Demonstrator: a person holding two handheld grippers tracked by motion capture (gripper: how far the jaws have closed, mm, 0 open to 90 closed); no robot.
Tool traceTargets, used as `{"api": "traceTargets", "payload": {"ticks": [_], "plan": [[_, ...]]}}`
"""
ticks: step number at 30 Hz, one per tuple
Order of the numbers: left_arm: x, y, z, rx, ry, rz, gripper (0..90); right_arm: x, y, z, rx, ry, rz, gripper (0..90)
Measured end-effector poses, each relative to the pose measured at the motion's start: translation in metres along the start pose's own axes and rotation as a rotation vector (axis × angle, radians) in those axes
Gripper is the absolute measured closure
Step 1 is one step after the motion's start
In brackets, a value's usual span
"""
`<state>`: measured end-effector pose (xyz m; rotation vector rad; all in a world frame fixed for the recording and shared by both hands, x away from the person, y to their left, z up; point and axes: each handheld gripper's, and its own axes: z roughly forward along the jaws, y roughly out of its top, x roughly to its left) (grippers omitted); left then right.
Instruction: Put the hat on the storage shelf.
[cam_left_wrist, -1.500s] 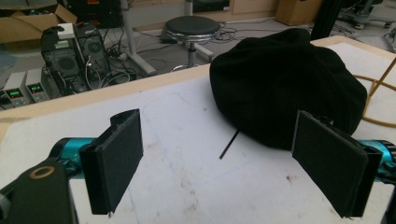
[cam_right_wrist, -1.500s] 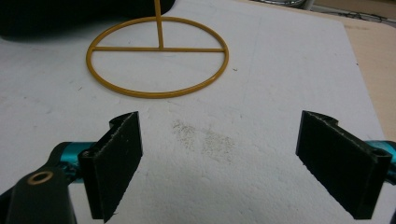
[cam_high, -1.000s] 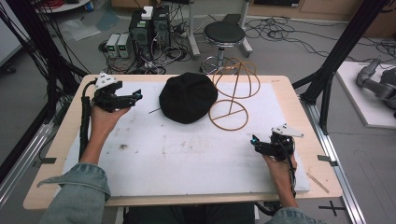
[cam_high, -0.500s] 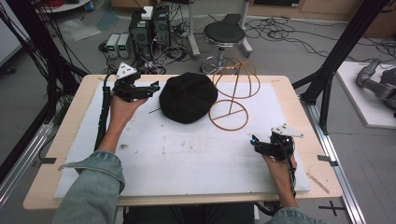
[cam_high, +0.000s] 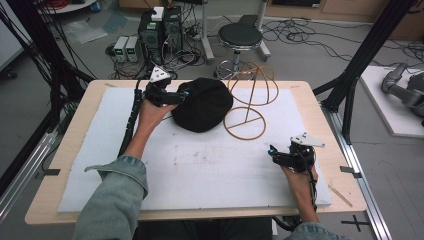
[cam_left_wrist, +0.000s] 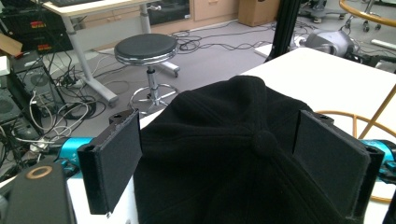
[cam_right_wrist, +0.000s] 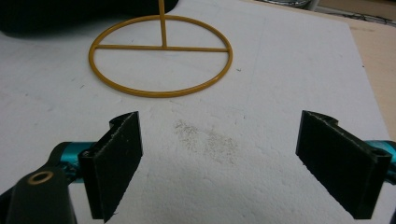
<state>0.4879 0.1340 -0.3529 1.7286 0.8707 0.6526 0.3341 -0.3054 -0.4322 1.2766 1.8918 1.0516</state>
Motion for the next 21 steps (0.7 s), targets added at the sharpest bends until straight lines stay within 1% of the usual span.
{"api": "traceTargets", "payload": {"ticks": [2,5,7,9,10,12,13,17,18,21], "plan": [[0.000,-0.001,0.004,-0.004,-0.009,-0.006,16.2,0.000,0.000,0.000,0.003,0.004,-0.004,14.4],[-0.001,-0.004,0.010,0.009,-0.024,-0.009,16.2,0.000,0.000,0.000,0.001,0.001,-0.008,14.4],[-0.002,-0.006,0.015,0.013,-0.024,-0.011,16.2,0.001,0.000,0.000,0.002,0.001,-0.002,14.4],[-0.003,-0.007,0.020,0.023,-0.022,-0.005,16.2,0.001,0.000,0.000,0.002,0.002,-0.002,14.4],[-0.004,-0.007,0.023,0.025,-0.024,-0.007,16.2,0.000,0.000,0.001,-0.001,0.001,-0.010,14.4],[-0.005,-0.008,0.028,0.032,-0.025,-0.008,16.2,0.000,0.000,0.000,0.003,0.001,-0.007,14.4],[-0.007,-0.008,0.030,0.033,-0.036,-0.012,16.2,0.000,0.000,0.001,0.001,0.004,-0.006,14.4],[-0.012,-0.010,0.038,0.047,-0.042,0.012,16.2,-0.001,0.000,0.001,0.000,0.004,-0.011,14.4],[-0.014,-0.011,0.040,0.046,-0.044,0.010,16.3,-0.001,0.000,0.001,0.000,0.004,-0.013,14.4],[-0.016,-0.016,0.047,0.071,-0.051,0.008,16.5,0.000,0.000,0.000,0.004,0.005,-0.003,14.4]]}}
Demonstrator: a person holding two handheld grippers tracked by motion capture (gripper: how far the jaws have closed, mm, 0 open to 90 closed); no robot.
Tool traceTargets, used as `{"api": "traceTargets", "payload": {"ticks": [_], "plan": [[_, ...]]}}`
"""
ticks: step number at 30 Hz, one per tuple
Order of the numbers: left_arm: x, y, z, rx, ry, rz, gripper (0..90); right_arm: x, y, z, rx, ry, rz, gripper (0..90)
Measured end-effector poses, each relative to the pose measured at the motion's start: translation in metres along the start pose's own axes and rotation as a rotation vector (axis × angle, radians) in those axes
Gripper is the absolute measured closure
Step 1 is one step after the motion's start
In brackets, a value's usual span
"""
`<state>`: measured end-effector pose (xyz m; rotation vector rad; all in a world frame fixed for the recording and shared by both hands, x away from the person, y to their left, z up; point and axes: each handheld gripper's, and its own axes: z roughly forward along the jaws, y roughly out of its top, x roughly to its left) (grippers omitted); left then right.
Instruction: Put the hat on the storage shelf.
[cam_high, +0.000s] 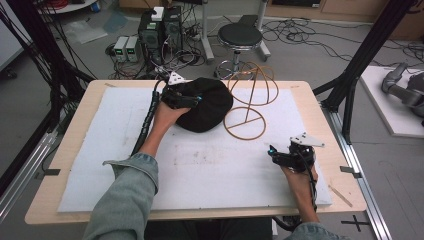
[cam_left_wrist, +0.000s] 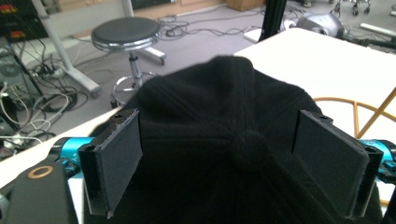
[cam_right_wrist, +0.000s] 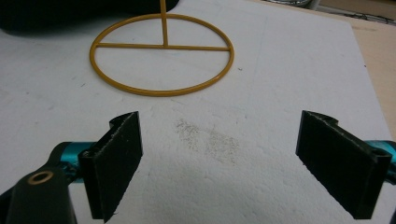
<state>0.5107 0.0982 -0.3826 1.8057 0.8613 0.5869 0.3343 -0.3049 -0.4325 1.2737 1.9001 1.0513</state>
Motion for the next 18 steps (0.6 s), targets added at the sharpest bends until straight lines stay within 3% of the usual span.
{"api": "traceTargets", "payload": {"ticks": [11,15,18], "plan": [[0.002,-0.009,0.014,0.052,-0.013,-0.028,21.4,-0.001,0.000,0.001,0.000,0.000,-0.006,14.4],[0.002,-0.011,0.017,0.074,-0.009,-0.016,23.5,-0.001,0.000,0.001,0.000,-0.001,-0.006,14.4],[0.002,-0.012,0.017,0.086,-0.017,-0.016,31.6,-0.001,0.000,0.001,-0.002,0.000,-0.006,14.4]]}}
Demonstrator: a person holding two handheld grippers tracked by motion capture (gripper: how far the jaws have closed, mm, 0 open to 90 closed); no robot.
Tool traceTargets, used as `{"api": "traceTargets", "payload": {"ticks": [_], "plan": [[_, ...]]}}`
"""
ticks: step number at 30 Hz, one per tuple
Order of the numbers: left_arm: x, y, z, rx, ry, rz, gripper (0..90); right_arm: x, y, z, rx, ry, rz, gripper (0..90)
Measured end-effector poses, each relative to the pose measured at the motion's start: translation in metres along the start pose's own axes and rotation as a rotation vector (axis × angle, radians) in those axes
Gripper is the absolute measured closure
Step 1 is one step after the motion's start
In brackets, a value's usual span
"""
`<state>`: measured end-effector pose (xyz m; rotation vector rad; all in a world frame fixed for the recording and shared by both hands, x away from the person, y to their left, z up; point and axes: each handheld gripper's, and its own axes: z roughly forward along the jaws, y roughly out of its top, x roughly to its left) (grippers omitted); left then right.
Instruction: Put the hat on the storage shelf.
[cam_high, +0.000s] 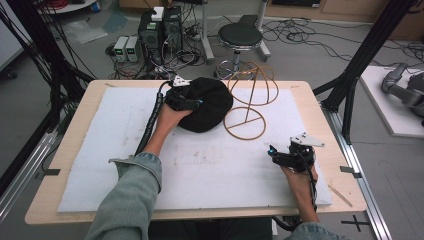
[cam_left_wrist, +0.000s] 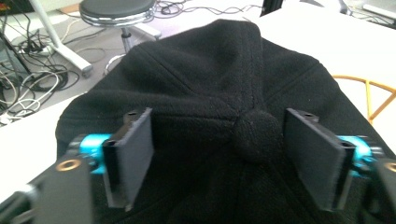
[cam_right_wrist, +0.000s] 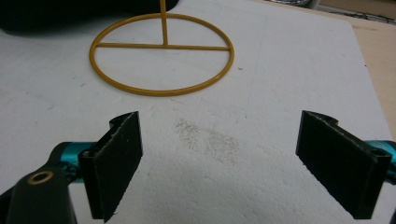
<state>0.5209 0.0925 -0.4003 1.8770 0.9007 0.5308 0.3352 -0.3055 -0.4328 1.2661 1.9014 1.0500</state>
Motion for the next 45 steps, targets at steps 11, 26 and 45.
{"api": "traceTargets", "payload": {"ticks": [11,26,45], "plan": [[-0.003,0.001,-0.001,0.039,-0.006,0.056,65.1,0.000,0.000,0.000,0.004,-0.002,0.004,14.4],[-0.002,0.019,-0.027,-0.088,0.010,0.079,71.0,-0.001,0.000,-0.001,0.009,-0.003,0.011,14.4],[0.007,0.038,-0.066,-0.211,0.040,0.068,71.5,-0.003,0.000,0.000,-0.001,-0.005,0.022,14.4]]}}
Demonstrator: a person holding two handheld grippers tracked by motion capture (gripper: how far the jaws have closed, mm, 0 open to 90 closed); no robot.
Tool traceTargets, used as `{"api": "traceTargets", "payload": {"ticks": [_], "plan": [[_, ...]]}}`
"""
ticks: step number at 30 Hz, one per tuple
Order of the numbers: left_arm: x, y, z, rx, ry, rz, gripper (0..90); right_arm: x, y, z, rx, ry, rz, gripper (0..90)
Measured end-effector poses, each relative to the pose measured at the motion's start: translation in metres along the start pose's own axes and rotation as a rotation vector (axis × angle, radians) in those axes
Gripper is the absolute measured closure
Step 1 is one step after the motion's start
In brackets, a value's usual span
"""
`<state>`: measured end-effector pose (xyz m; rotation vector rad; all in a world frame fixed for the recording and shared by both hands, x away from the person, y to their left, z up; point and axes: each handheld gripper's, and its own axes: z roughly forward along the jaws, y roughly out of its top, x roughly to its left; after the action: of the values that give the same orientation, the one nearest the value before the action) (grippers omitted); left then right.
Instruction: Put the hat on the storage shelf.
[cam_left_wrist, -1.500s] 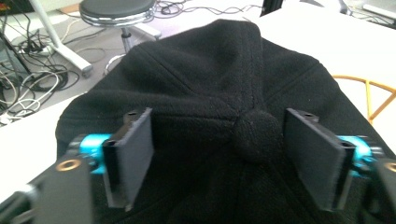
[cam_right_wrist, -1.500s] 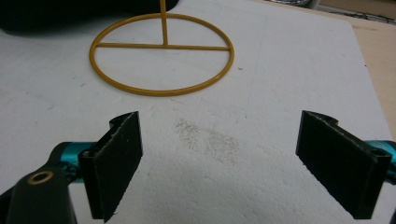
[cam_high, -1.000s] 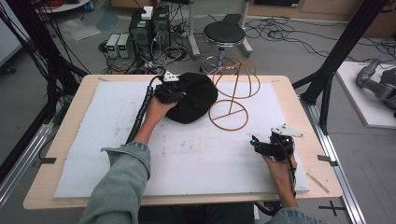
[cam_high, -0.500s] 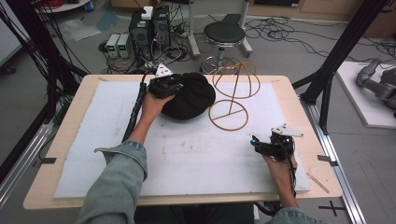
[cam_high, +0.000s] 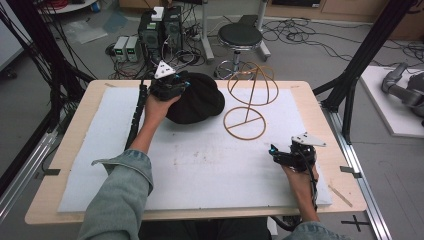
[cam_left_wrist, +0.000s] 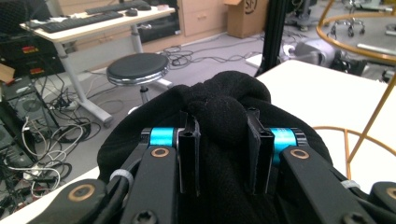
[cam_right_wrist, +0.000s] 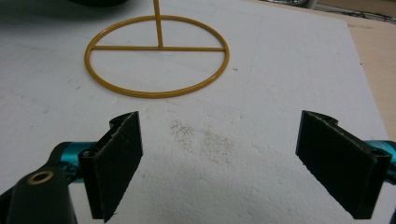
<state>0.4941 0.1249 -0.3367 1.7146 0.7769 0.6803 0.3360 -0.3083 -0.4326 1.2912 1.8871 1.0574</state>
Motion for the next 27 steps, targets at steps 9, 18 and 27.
{"api": "traceTargets", "payload": {"ticks": [9,18,27], "plan": [[0.011,0.017,-0.023,-0.069,0.042,-0.032,71.5,0.000,0.000,0.001,-0.005,0.001,-0.003,14.5],[0.010,0.045,-0.043,-0.133,0.063,-0.009,71.5,0.000,0.000,0.001,-0.003,0.001,-0.003,14.5],[0.010,0.065,-0.058,-0.200,0.089,-0.004,71.5,-0.001,0.000,0.001,-0.004,-0.002,-0.001,14.5]]}}
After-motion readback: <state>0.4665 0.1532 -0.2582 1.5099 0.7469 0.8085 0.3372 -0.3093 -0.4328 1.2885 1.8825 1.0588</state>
